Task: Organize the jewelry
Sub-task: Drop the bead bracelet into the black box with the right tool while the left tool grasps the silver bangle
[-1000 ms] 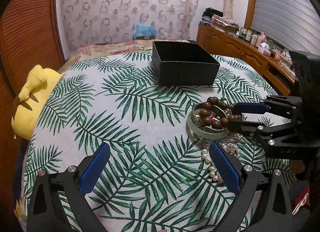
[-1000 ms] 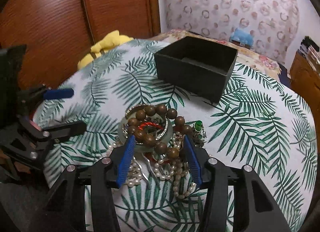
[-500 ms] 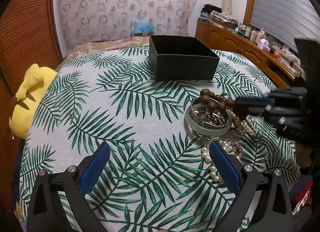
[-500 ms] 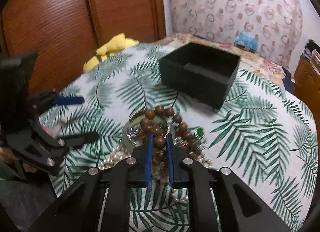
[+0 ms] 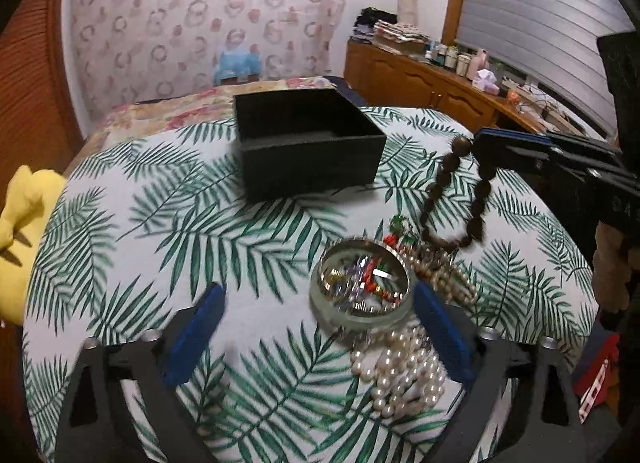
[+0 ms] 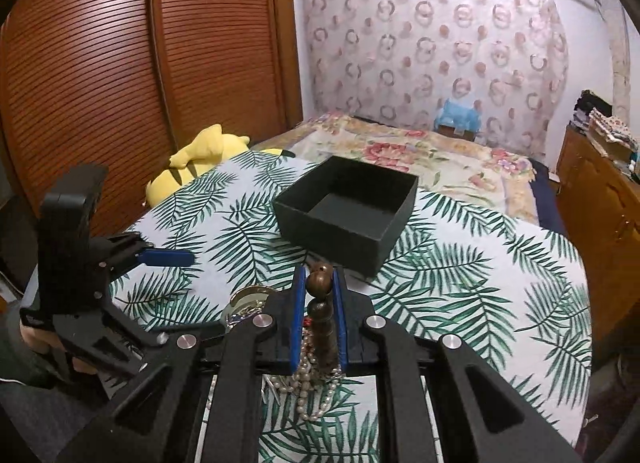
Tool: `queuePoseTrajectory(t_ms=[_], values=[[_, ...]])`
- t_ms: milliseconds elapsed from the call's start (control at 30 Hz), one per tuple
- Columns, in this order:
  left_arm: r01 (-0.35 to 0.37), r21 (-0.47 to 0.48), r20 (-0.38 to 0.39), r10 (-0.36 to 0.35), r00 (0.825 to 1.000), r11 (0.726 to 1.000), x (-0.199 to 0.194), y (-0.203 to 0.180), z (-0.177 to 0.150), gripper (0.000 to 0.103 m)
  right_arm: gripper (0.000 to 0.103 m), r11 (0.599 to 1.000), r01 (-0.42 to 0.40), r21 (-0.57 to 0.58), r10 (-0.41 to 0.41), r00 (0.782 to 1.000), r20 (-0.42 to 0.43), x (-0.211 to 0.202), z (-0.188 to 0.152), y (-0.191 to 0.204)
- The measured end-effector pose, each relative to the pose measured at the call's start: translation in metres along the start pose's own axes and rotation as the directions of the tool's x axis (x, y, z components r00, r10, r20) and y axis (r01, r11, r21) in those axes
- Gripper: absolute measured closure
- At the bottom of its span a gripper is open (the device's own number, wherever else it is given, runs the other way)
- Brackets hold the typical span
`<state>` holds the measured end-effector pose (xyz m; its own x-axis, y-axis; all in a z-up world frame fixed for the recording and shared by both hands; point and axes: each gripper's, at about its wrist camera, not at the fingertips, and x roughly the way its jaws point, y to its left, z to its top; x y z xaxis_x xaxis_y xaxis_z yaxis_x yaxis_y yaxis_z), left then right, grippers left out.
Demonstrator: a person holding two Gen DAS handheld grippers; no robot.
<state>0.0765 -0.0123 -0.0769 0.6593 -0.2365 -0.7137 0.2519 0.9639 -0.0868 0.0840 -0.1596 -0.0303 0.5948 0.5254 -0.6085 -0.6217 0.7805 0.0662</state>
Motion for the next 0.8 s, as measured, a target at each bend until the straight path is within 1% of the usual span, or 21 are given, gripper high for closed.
queuePoseTrajectory(t_ms=[33, 100, 133, 167, 200, 333, 367, 400, 467, 500, 533, 567, 700, 800], values=[[0.008, 0.002, -0.001, -0.008, 1.0, 1.0, 0.002, 0.0, 0.003, 0.025, 0.088, 1.0, 0.001, 0.001, -0.001, 1.0, 0.003, -0.002, 0.001, 0.0], [0.031, 0.0, -0.006, -0.031, 0.999, 1.0, 0.005, 0.002, 0.009, 0.039, 0.088, 1.0, 0.001, 0.001, -0.001, 1.0, 0.011, -0.005, 0.001, -0.001], [0.038, -0.002, -0.01, -0.039, 0.999, 0.999, 0.008, 0.003, 0.011, 0.043, 0.088, 1.0, 0.003, 0.001, -0.003, 1.0, 0.015, -0.007, 0.002, -0.002], [0.051, -0.001, -0.017, -0.051, 0.999, 0.999, 0.011, 0.003, 0.012, 0.051, 0.088, 1.0, 0.003, 0.002, -0.003, 1.0, 0.018, -0.008, 0.003, -0.003], [0.059, 0.004, -0.026, -0.059, 0.998, 0.998, 0.015, 0.002, 0.014, 0.055, 0.088, 1.0, 0.003, 0.003, -0.004, 1.0, 0.02, -0.008, 0.003, -0.001], [0.108, 0.016, -0.055, -0.107, 0.993, 0.994, 0.029, 0.0, 0.019, 0.057, 0.088, 1.0, 0.005, 0.003, -0.005, 1.0, 0.021, -0.01, 0.003, -0.002], [0.105, 0.017, -0.062, -0.104, 0.993, 0.994, 0.031, 0.0, 0.019, 0.064, 0.088, 1.0, 0.004, 0.003, -0.004, 1.0, 0.021, -0.011, 0.003, -0.003], [0.103, 0.02, -0.069, -0.102, 0.992, 0.994, 0.033, 0.0, 0.019, 0.074, 0.088, 1.0, 0.005, 0.004, -0.005, 1.0, 0.021, -0.01, 0.003, -0.002], [0.103, 0.025, -0.075, -0.101, 0.992, 0.994, 0.036, 0.0, 0.019, 0.079, 0.088, 1.0, 0.007, 0.003, -0.007, 1.0, 0.019, -0.011, 0.003, -0.003], [0.1, 0.03, -0.076, -0.098, 0.992, 0.994, 0.037, 0.0, 0.02, 0.084, 0.088, 1.0, 0.006, 0.002, -0.006, 1.0, 0.018, -0.011, 0.003, -0.003], [0.096, 0.041, -0.08, -0.093, 0.992, 0.995, 0.037, -0.001, 0.019, 0.087, 0.088, 1.0, 0.007, 0.002, -0.007, 1.0, 0.015, -0.011, 0.004, -0.003], [0.092, 0.048, -0.082, -0.088, 0.993, 0.995, 0.037, -0.002, 0.019, 0.094, 0.088, 1.0, 0.007, 0.002, -0.007, 1.0, 0.014, -0.011, 0.004, -0.004], [0.084, 0.059, -0.068, -0.08, 0.994, 0.995, 0.035, 0.001, 0.02, 0.099, 0.088, 1.0, 0.011, 0.005, -0.011, 1.0, 0.011, -0.011, 0.006, -0.004], [0.073, 0.065, -0.042, -0.07, 0.997, 0.995, 0.03, 0.0, 0.024, 0.1, 0.088, 1.0, 0.013, 0.004, -0.013, 1.0, 0.013, -0.011, 0.008, -0.003]])
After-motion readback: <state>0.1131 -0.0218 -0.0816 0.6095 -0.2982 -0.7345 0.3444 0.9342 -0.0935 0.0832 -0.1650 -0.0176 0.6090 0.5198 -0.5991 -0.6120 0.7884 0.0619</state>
